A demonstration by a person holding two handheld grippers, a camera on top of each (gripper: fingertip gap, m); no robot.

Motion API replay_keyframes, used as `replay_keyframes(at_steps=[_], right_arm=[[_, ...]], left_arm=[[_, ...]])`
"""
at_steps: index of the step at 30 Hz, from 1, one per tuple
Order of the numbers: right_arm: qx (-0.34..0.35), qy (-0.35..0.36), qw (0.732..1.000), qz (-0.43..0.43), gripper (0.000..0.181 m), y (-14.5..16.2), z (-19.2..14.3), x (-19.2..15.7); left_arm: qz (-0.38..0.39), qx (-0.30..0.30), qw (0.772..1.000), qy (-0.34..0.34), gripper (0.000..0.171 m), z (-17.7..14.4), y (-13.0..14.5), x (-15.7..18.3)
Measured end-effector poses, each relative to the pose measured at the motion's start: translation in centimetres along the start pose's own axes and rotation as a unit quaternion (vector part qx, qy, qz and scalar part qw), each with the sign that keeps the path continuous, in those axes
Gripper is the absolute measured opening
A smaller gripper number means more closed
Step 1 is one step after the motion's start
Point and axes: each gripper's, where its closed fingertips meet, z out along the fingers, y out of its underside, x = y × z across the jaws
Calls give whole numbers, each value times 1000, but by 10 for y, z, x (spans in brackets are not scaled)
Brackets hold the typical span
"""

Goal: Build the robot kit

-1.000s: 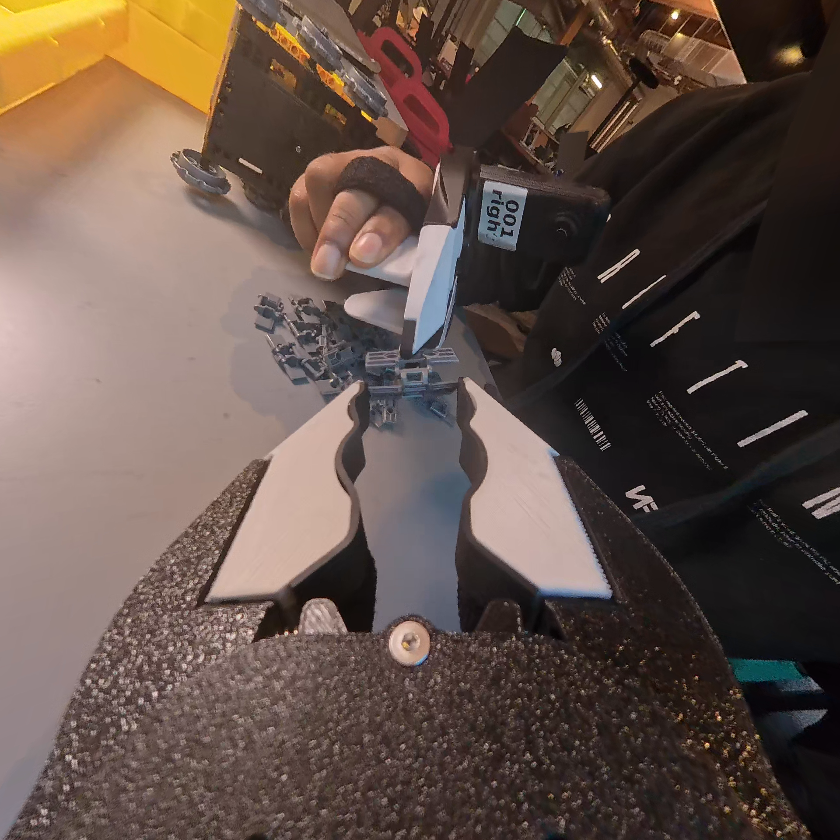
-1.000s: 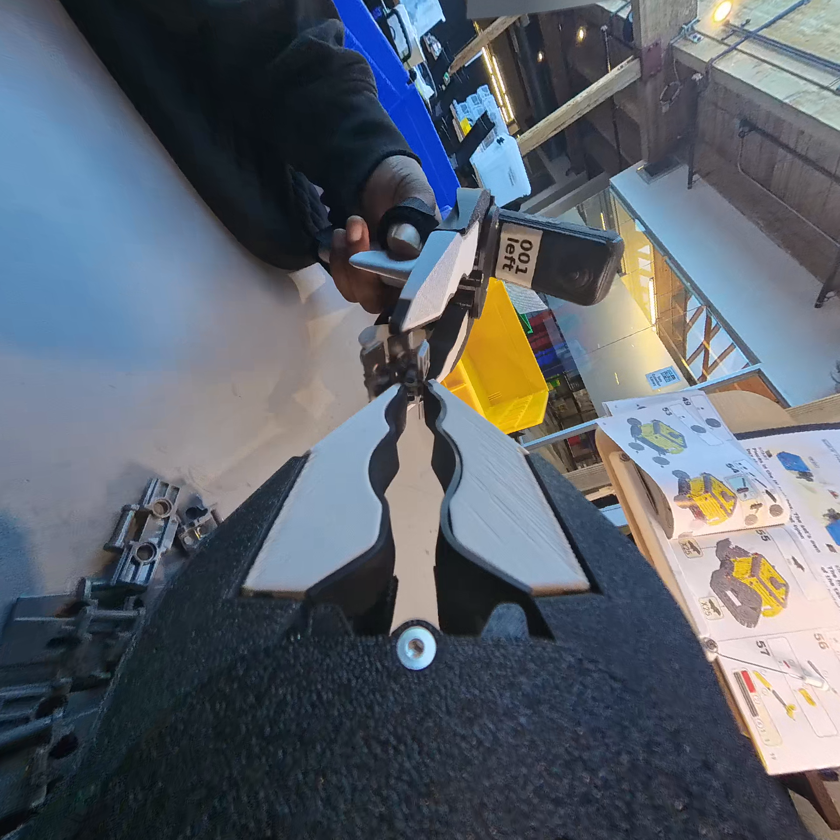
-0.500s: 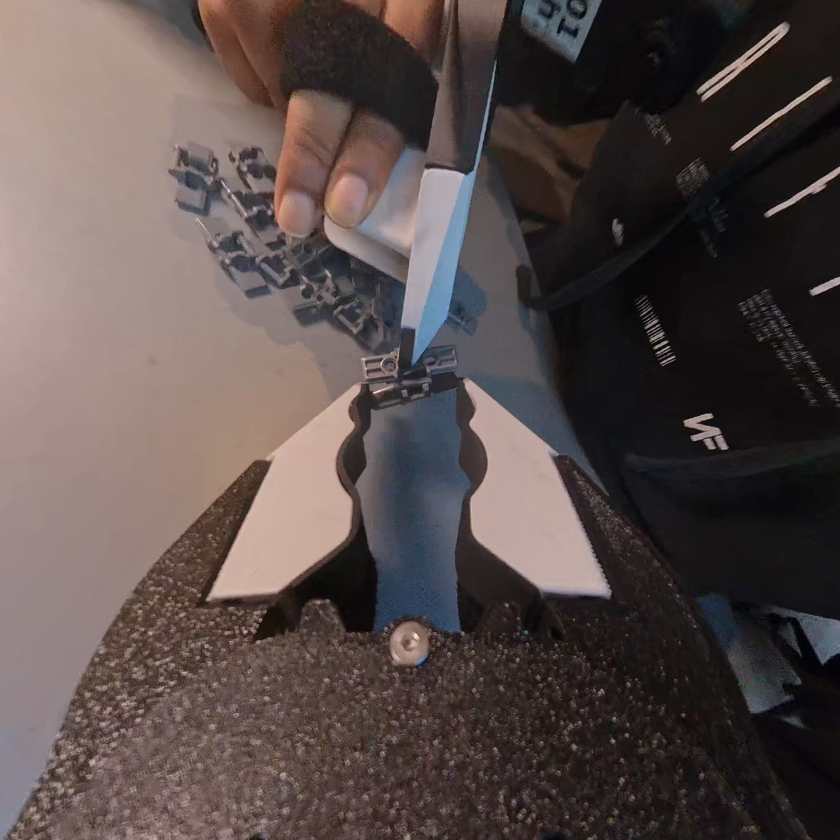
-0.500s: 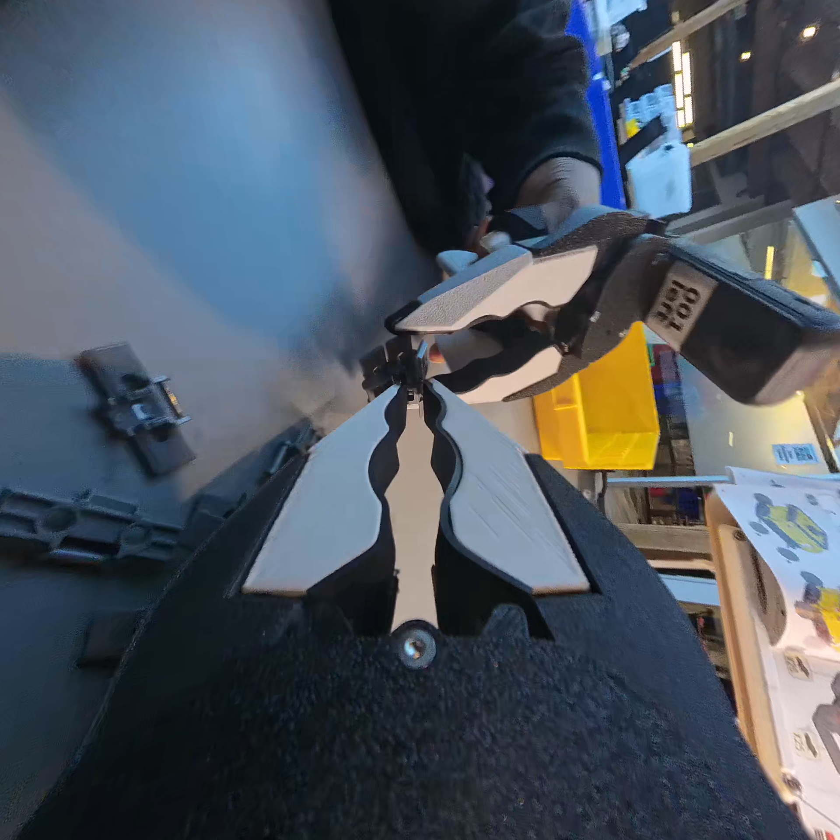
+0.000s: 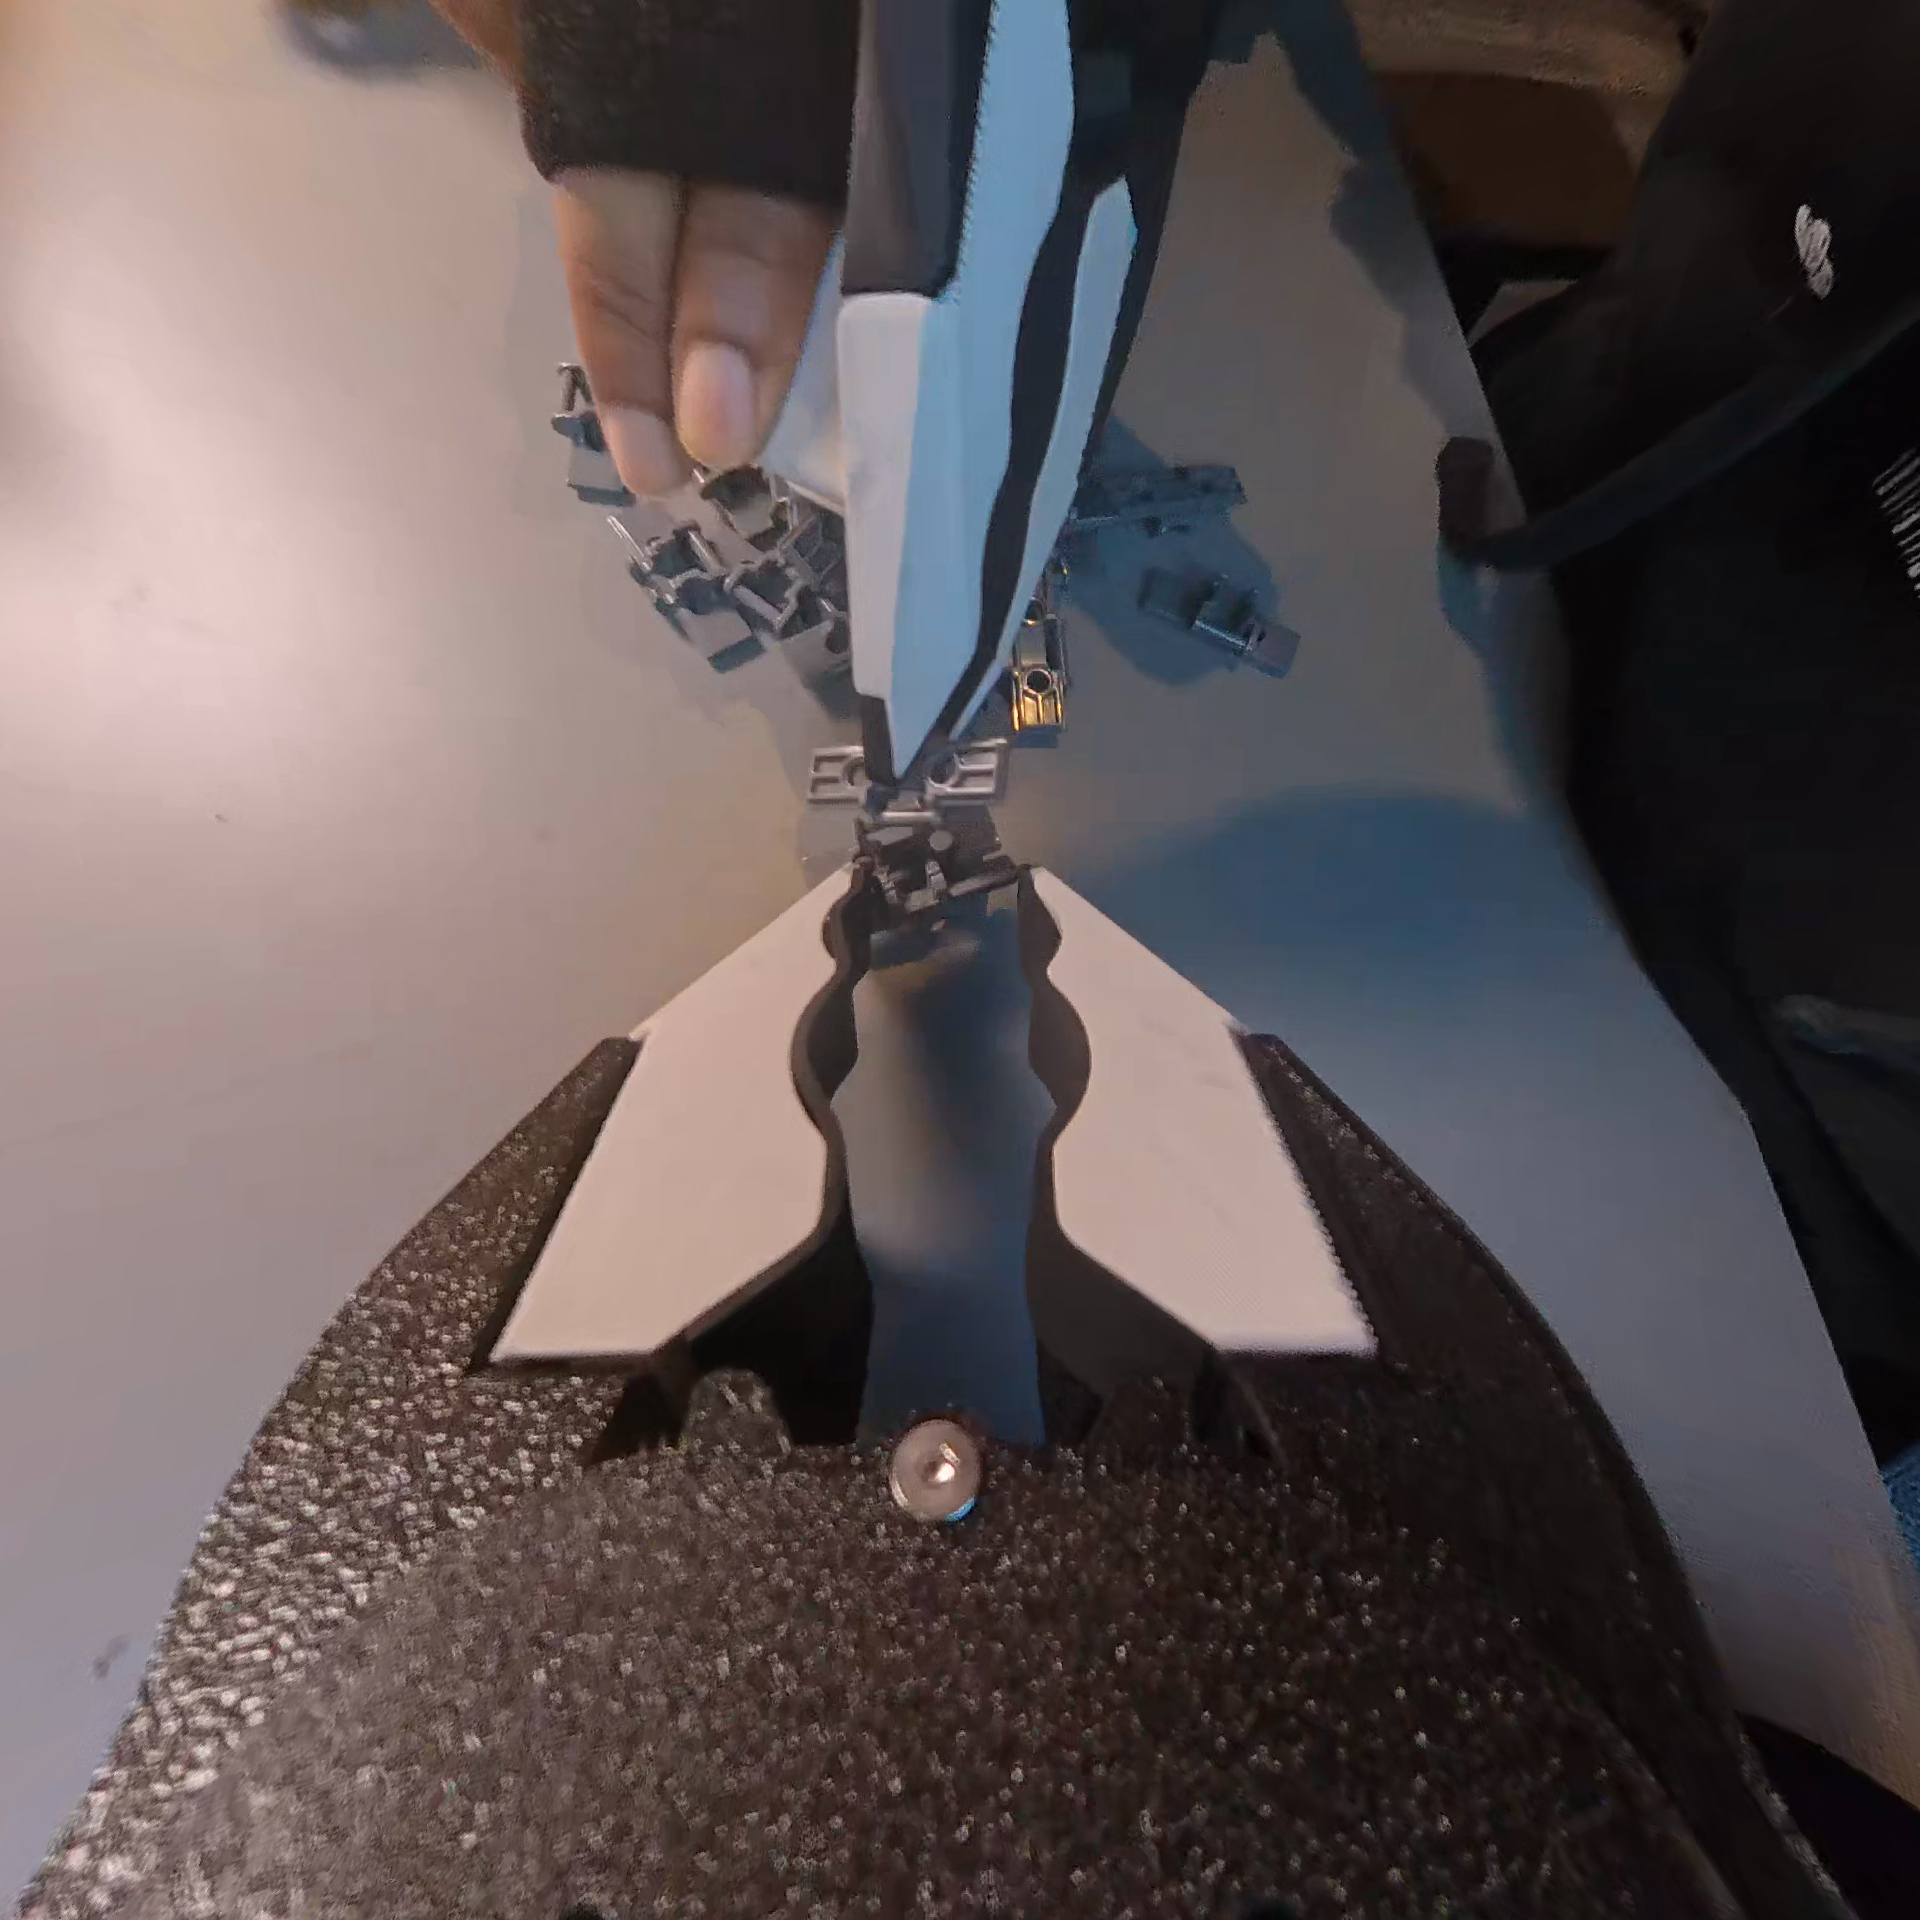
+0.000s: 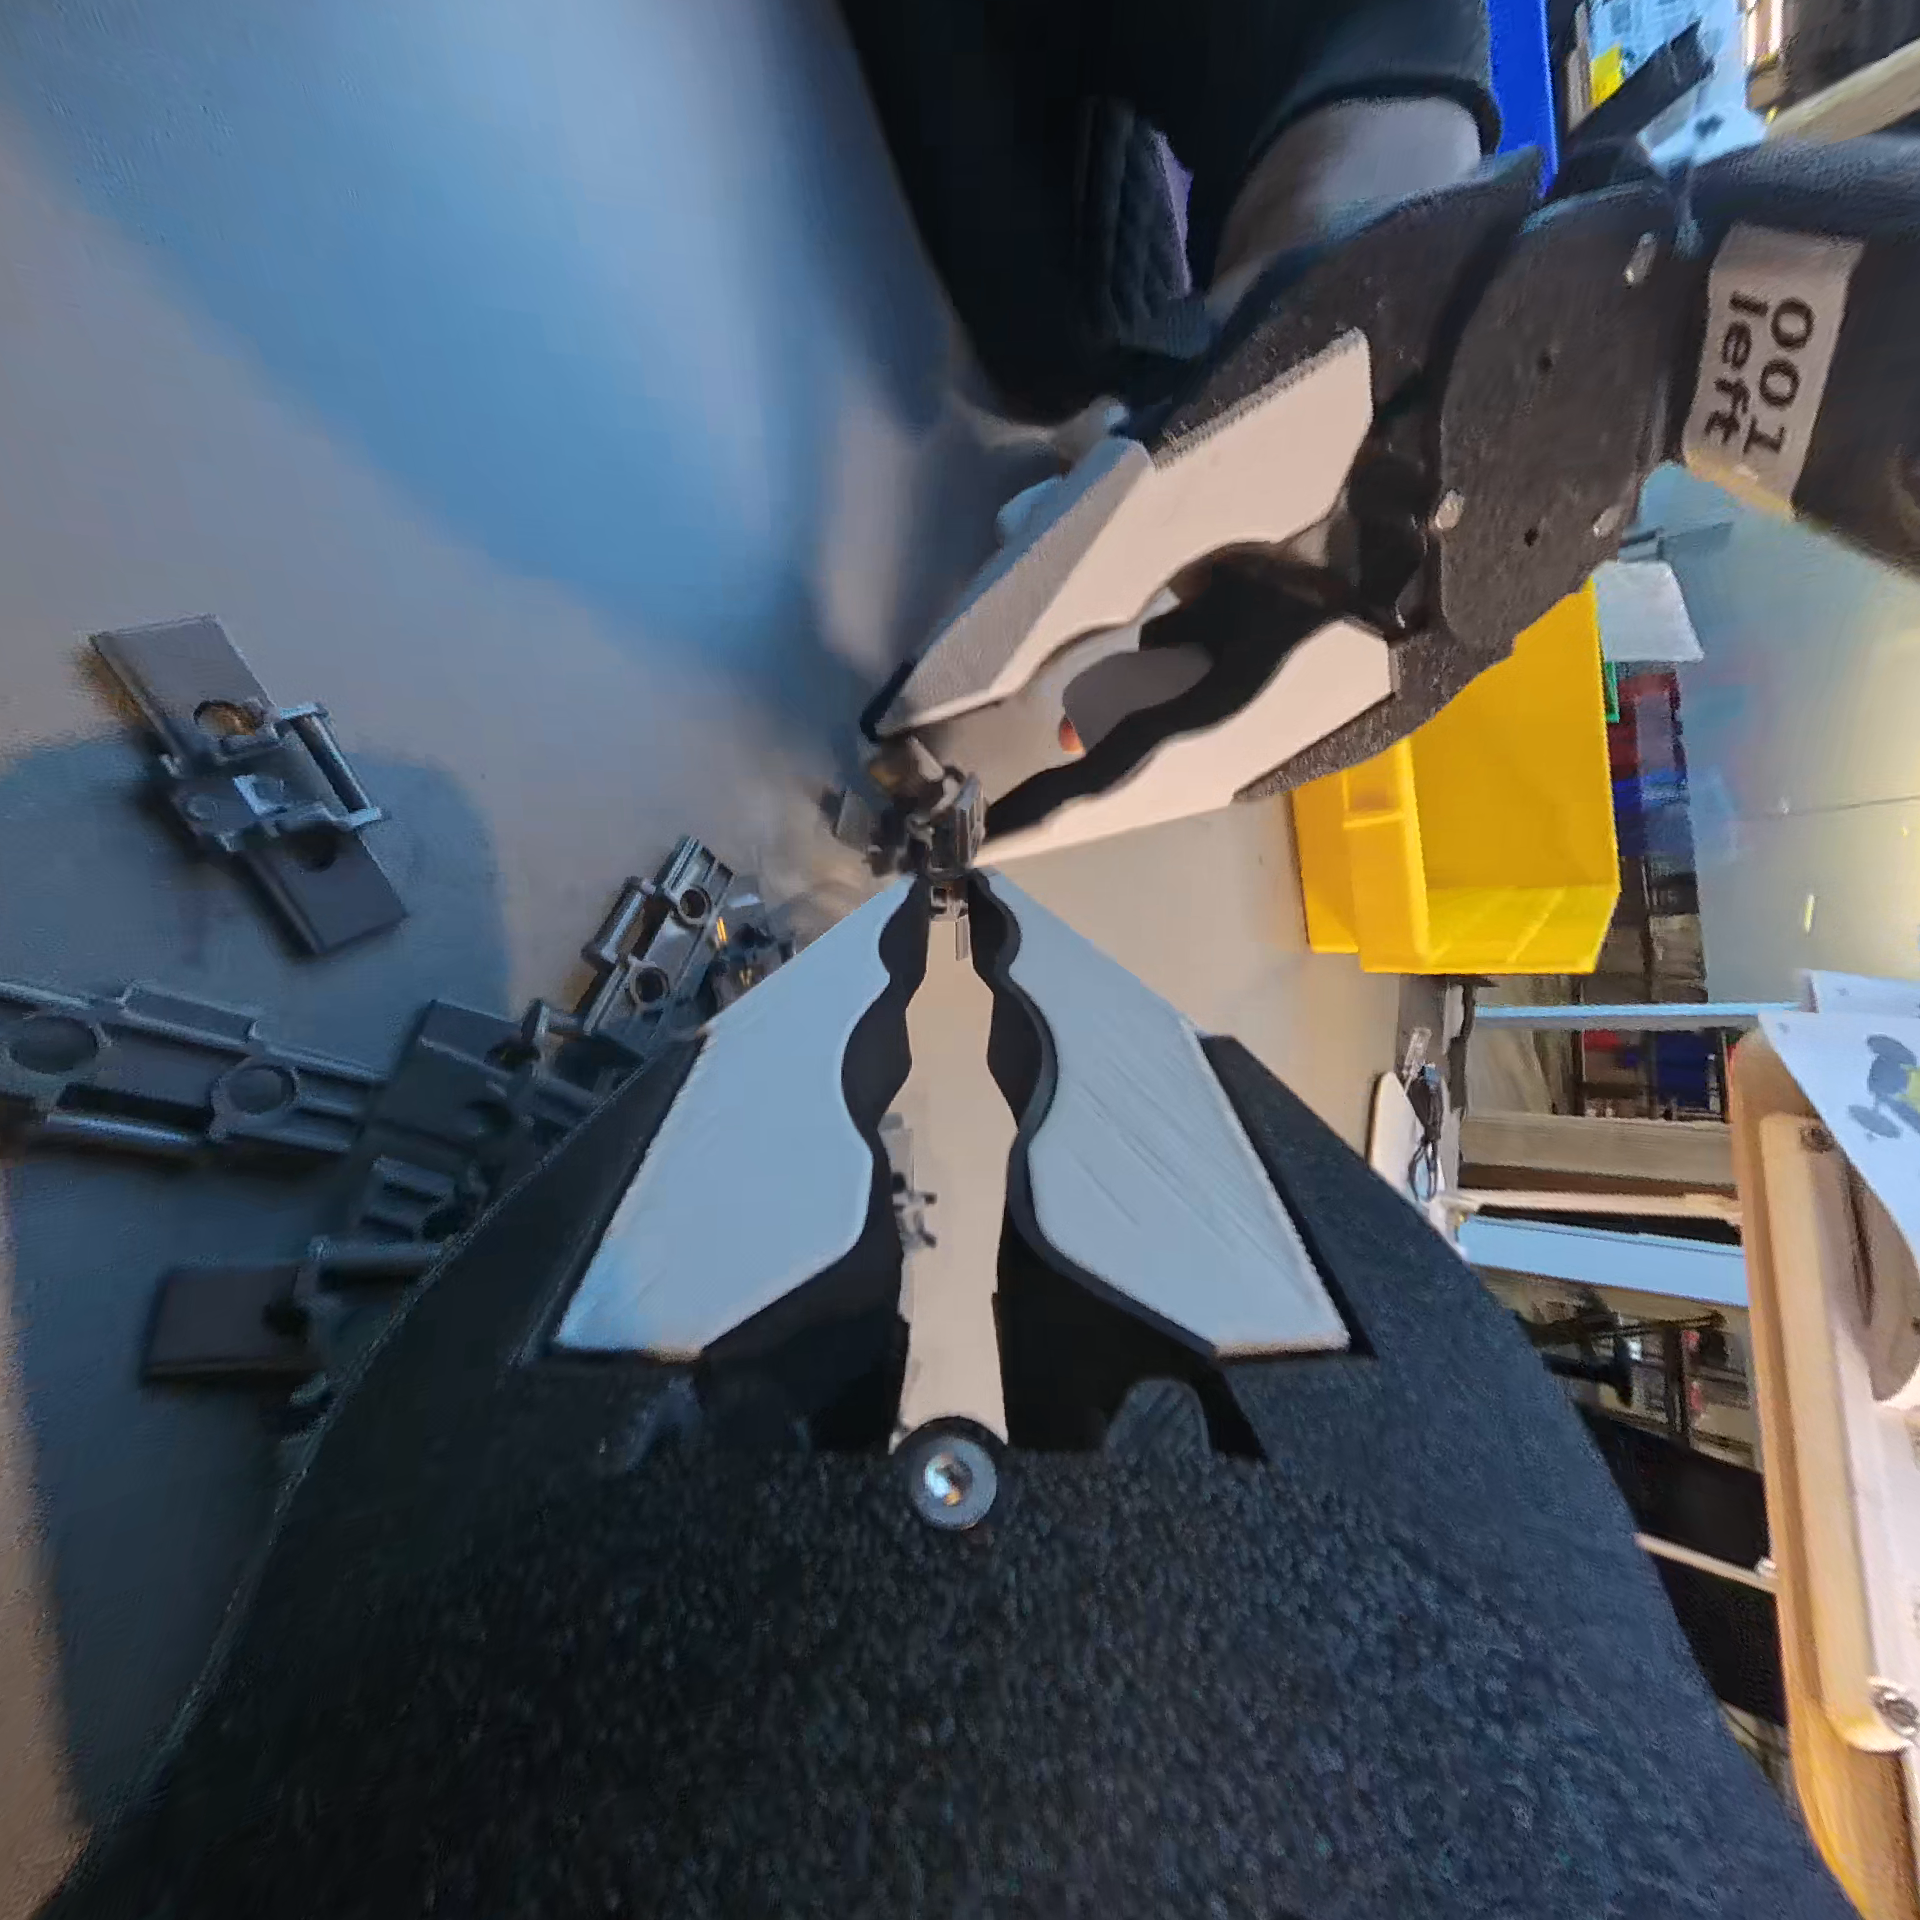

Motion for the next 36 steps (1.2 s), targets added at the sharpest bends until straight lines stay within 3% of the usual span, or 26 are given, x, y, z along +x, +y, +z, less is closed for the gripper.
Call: replay_keyframes(at_steps=[6, 11, 18, 26, 29, 33, 36], right_arm=[[10, 35, 998, 60, 7, -1, -12, 20], [14, 22, 999, 23, 8, -12, -9, 21], [-2, 12, 1000, 1, 8, -16, -1, 27], [-26, -11, 995, 99, 8, -4, 1, 38], [12, 7, 984, 178, 9, -5, -1, 51], [82, 24, 951, 296, 18, -1, -7, 67], [94, -31, 934, 343, 18, -7, -10, 56]], left_arm=[[-11, 31, 999, 8, 37, -16, 0, 0], [-19, 109, 994, 14, 33, -32, -25, 0], [43, 88, 994, -44, 22, -33, -32, 1], [52, 76, 986, -139, 7, -38, -34, -15], [31, 124, 978, -165, 4, -50, -43, -21], [-16, 243, 955, -171, 3, -80, -61, -24], [-47, 300, 931, -200, 3, -102, -61, -35]])
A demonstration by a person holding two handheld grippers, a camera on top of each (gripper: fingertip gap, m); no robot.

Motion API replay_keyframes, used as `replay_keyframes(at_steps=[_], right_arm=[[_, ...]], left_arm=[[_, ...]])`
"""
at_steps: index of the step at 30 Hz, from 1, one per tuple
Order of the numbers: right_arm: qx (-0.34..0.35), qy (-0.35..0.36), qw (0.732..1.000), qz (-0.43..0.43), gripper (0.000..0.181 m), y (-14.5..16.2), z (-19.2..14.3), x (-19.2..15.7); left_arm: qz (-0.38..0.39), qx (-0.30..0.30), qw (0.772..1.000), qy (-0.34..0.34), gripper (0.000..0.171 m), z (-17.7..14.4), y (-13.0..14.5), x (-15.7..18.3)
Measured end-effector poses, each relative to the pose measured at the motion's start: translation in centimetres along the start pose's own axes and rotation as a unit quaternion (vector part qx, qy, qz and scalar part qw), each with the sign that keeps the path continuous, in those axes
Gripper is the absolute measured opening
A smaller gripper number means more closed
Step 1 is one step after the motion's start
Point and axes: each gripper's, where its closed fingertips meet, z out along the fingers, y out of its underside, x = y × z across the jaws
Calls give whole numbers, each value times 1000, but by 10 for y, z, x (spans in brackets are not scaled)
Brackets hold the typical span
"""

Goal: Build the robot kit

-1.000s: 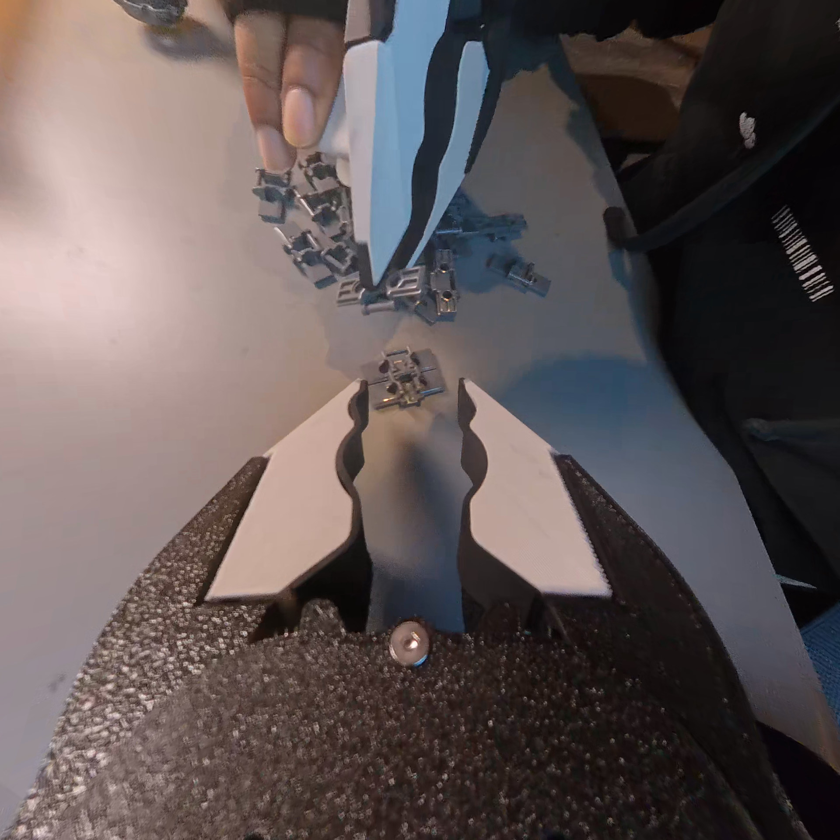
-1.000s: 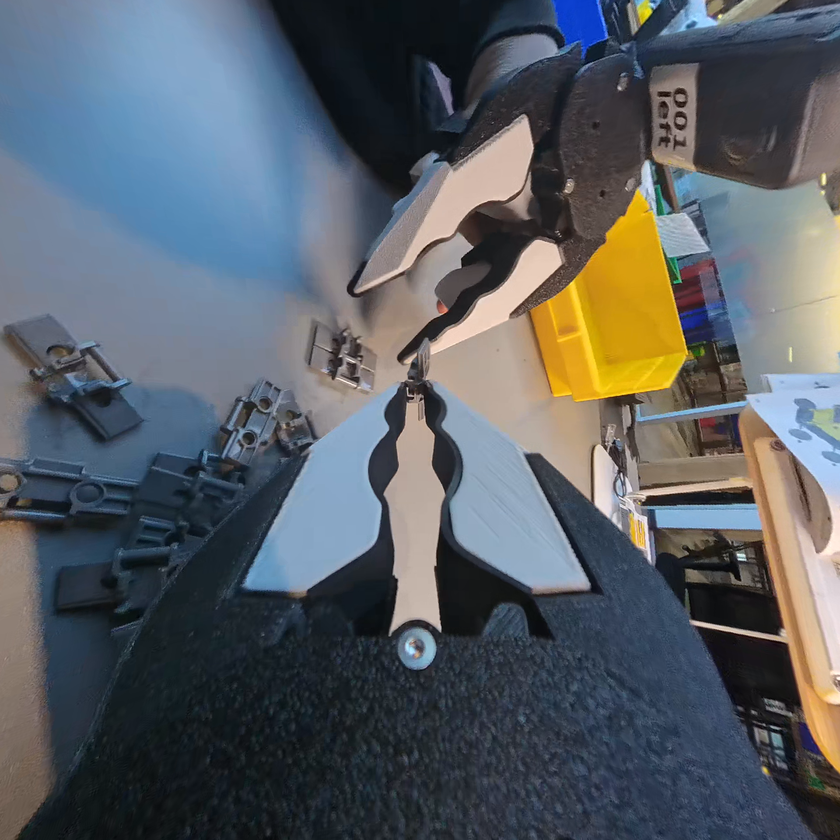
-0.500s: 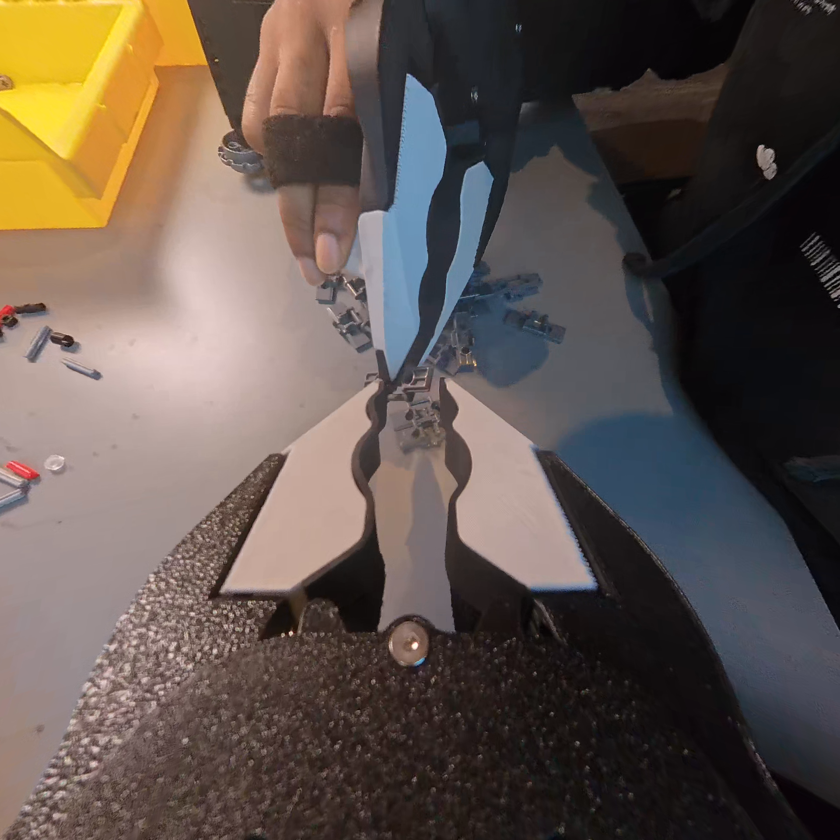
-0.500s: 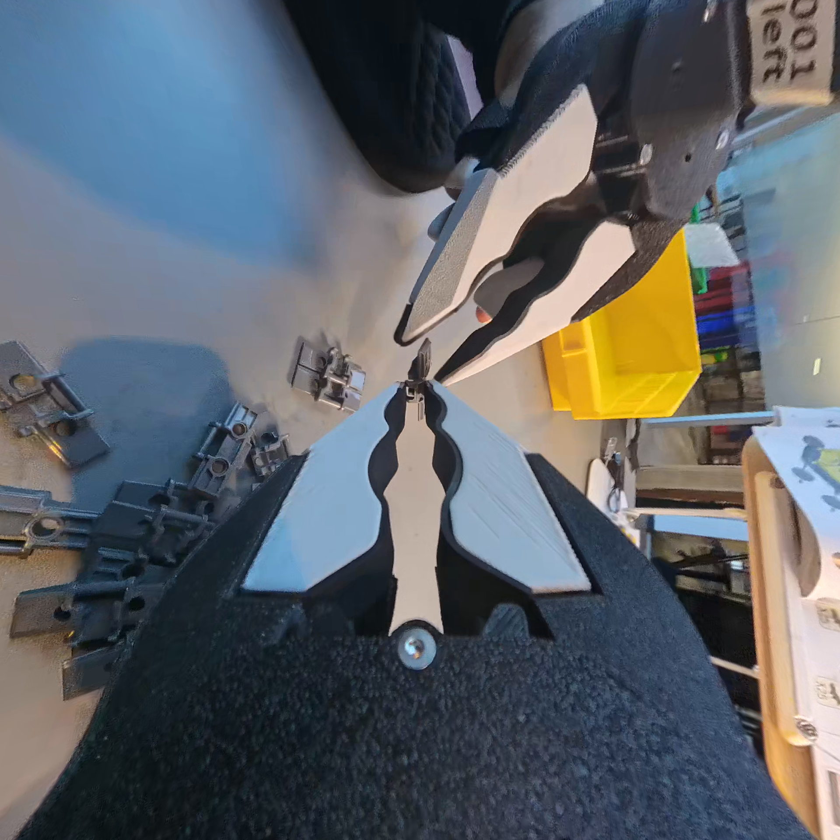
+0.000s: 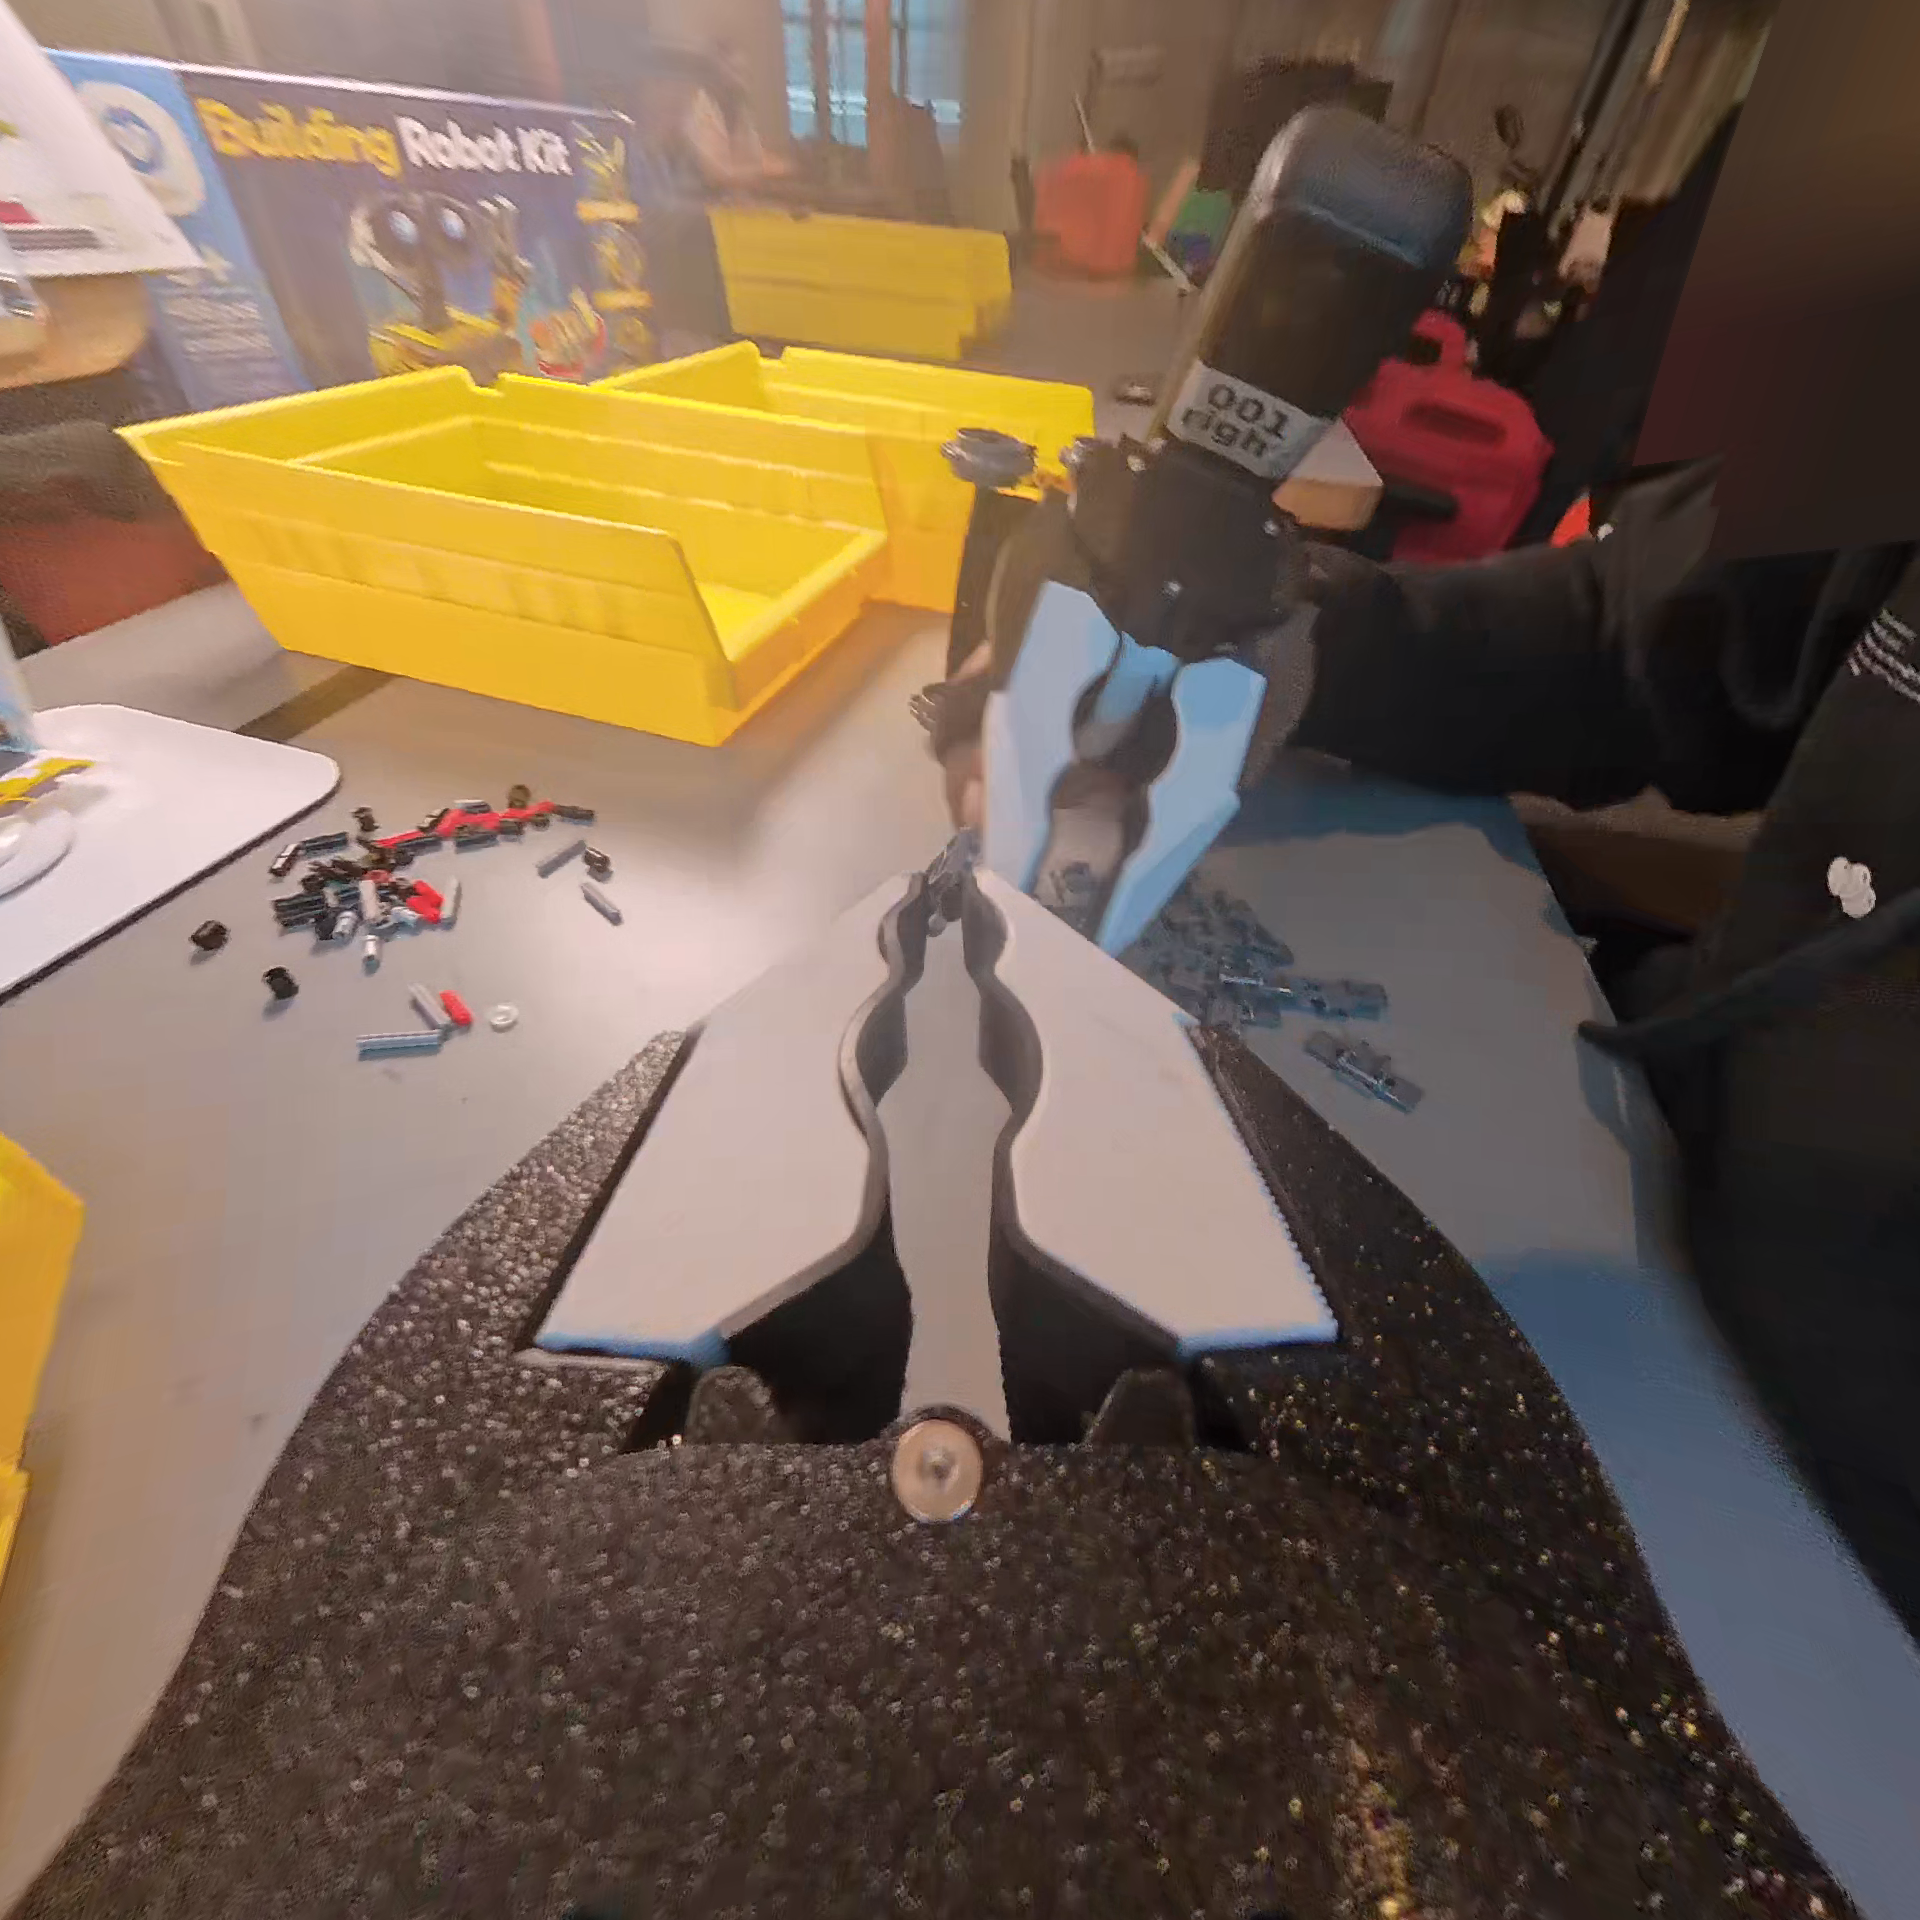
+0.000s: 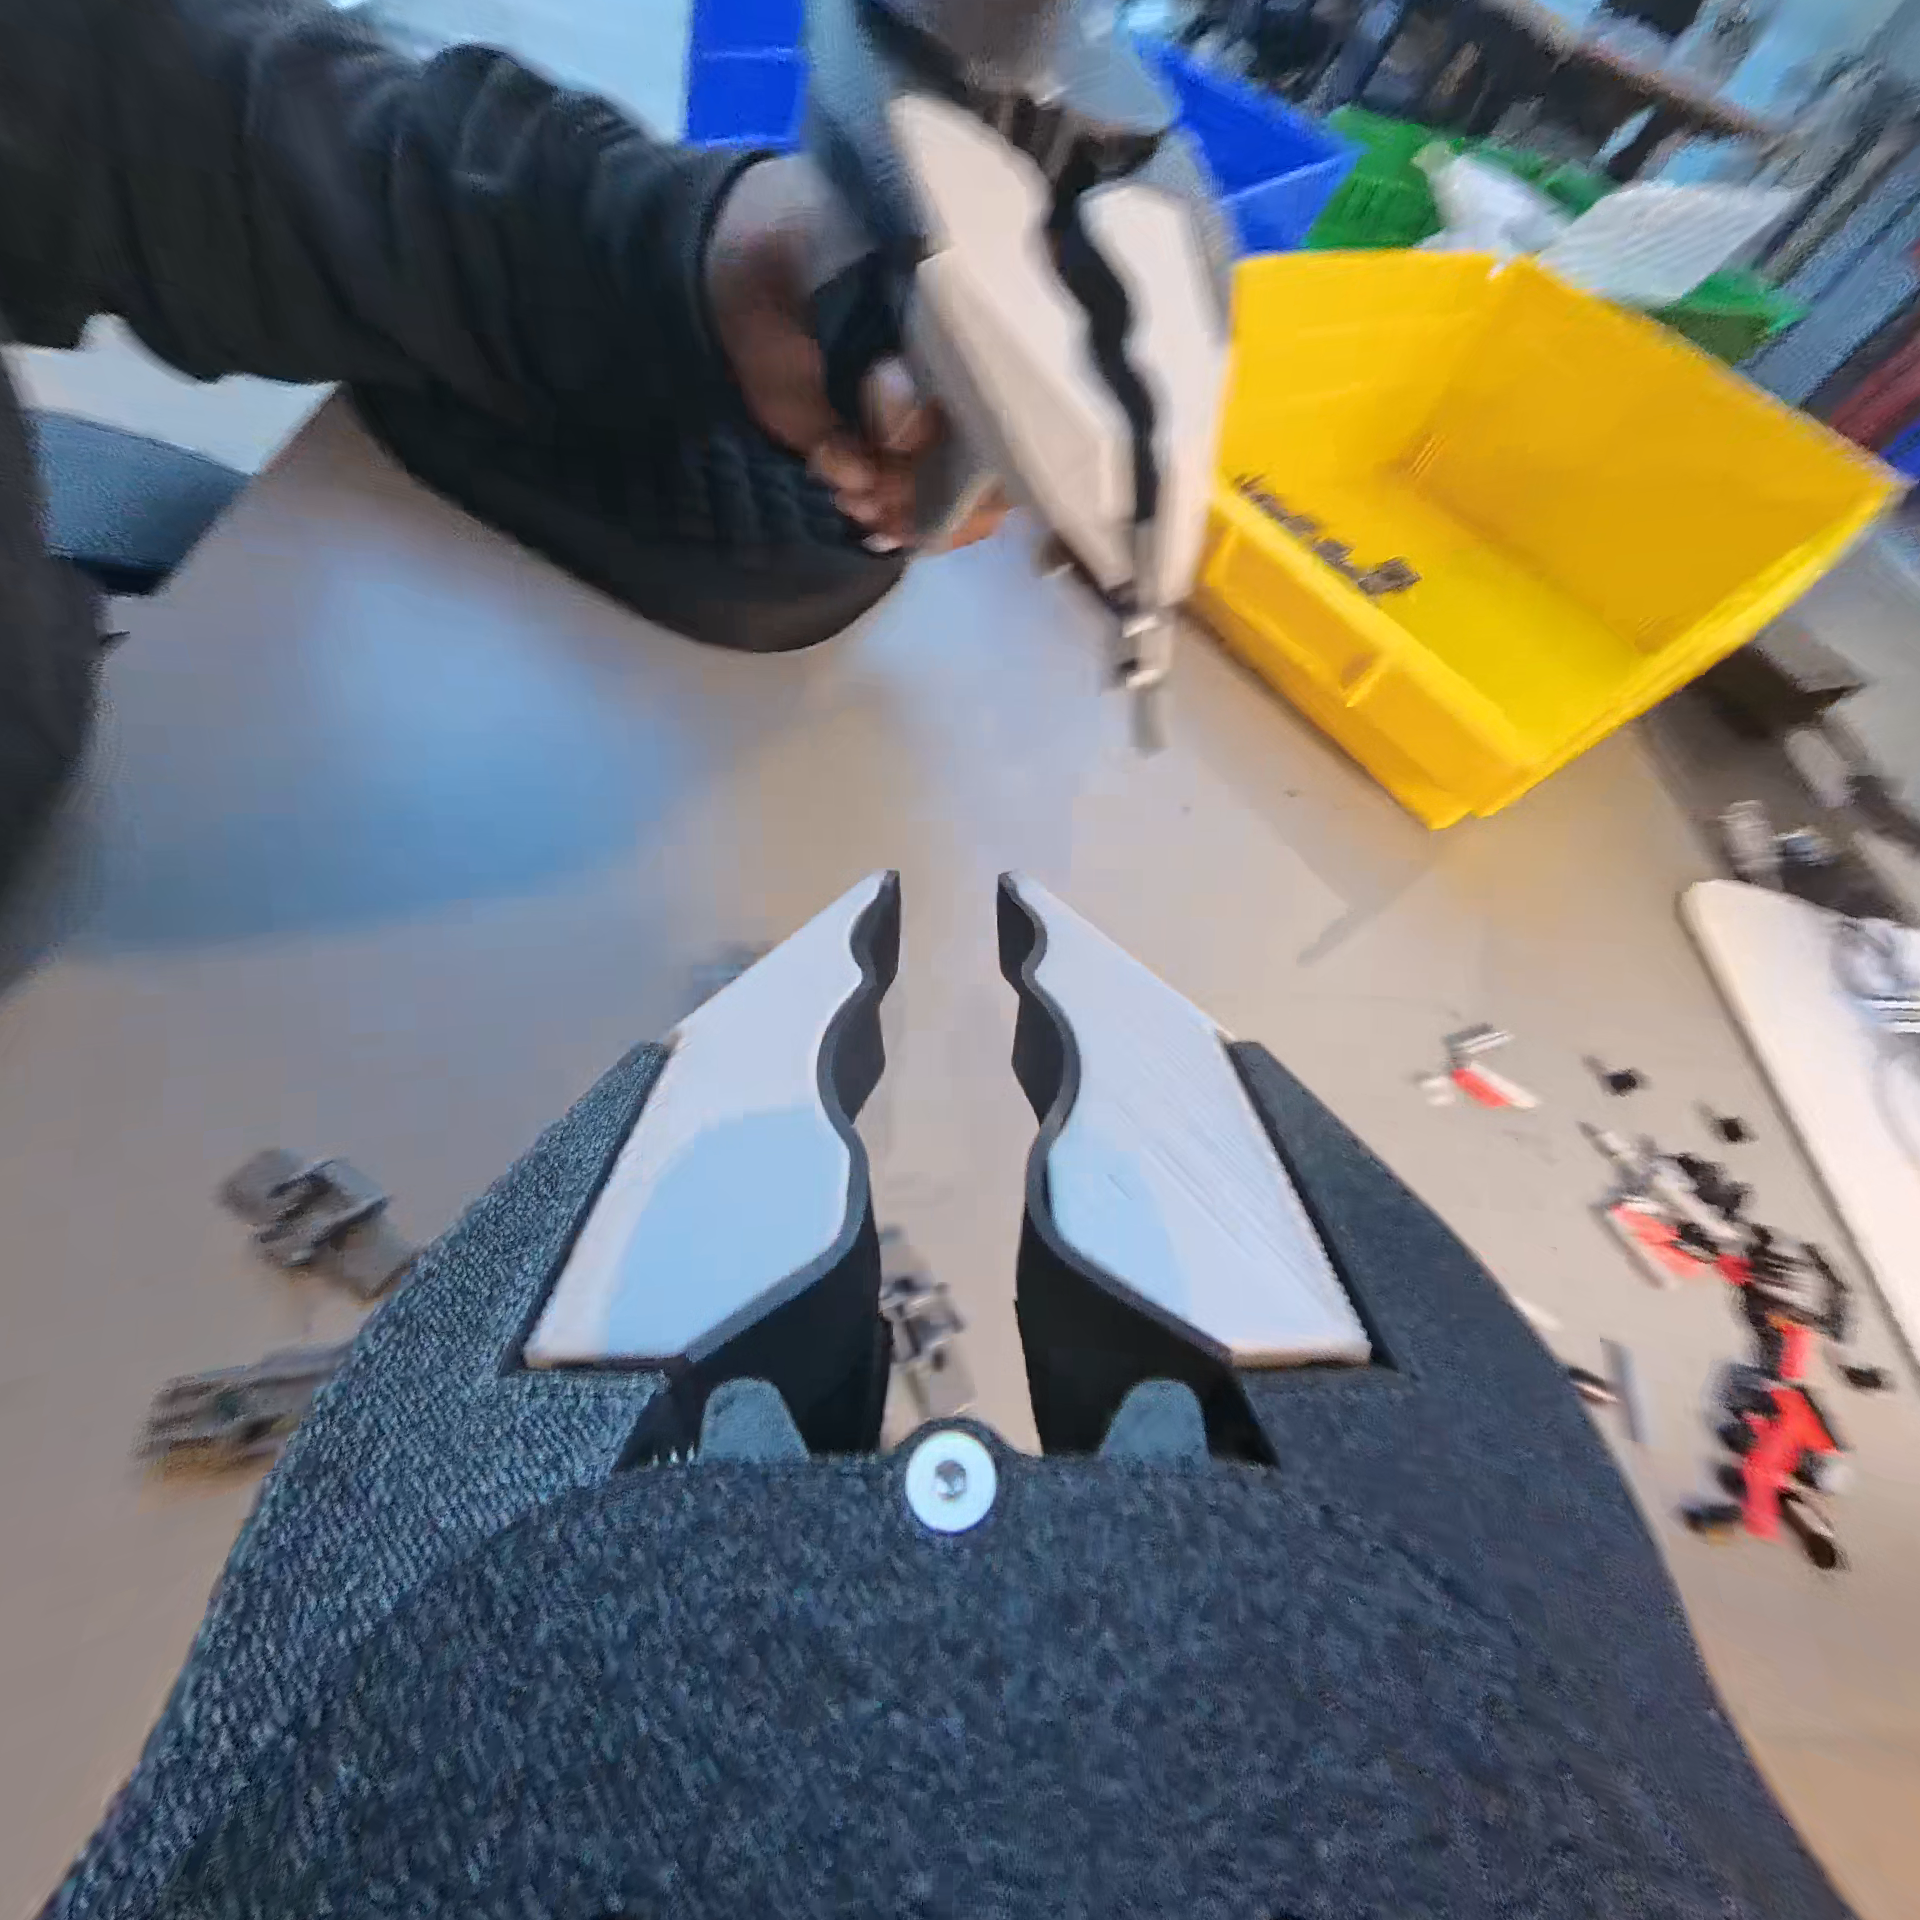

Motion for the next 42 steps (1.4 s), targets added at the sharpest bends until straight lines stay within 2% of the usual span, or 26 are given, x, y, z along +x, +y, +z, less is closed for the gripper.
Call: replay_keyframes(at_steps=[2, 4, 6, 10, 16, 19, 21, 25, 28, 32, 34, 37, 40, 42], right_arm=[[-62, -55, 997, 4, 27, 11, 4, -22], [-148, -97, 984, 11, 45, 31, 12, -39], [-190, -103, 976, 16, 35, 43, 21, -43], [-215, -112, 969, 41, 13, 52, 28, -42], [-257, -44, 962, 81, 13, 74, 6, -2], [-231, -3, 969, 90, 28, 68, 2, 13], [-173, 27, 979, 108, 39, 48, -5, 29], [6, 90, 989, 115, 39, -6, -18, 58], [66, 116, 988, 83, 35, -28, -21, 61], [167, 65, 971, 159, 21, -51, -32, 57], [172, 45, 972, 152, 3, -51, -33, 52], [187, 0, 968, 167, 2, -55, -38, 43], [124, -39, 971, 199, 2, -39, -36, 36], [64, -51, 975, 207, 2, -23, -30, 29]], left_arm=[[-16, 15, 1000, -19, 4, -6, -1, -12], [-30, 21, 999, -29, 4, -7, 1, -21], [-39, 19, 999, -33, 4, -7, 5, -26], [-33, 6, 998, -51, 4, -6, 13, -30], [-41, 16, 997, -56, 4, 0, 10, -29], [-50, 27, 997, -56, 4, 5, 8, -28], [-61, 51, 995, -56, 4, 6, 1, -27], [-136, 145, 979, -37, 4, 7, -26, -28], [-208, 203, 957, 16, 3, 11, -39, -23], [-242, 224, 941, 82, 3, 18, -42, -8], [-245, 235, 935, 104, 2, 18, -46, -2], [-242, 222, 935, 134, 3, 18, -46, 7], [-206, 146, 957, 144, 11, 19, -35, 13], [-146, 55, 980, 126, 18, 21, -15, 13]])
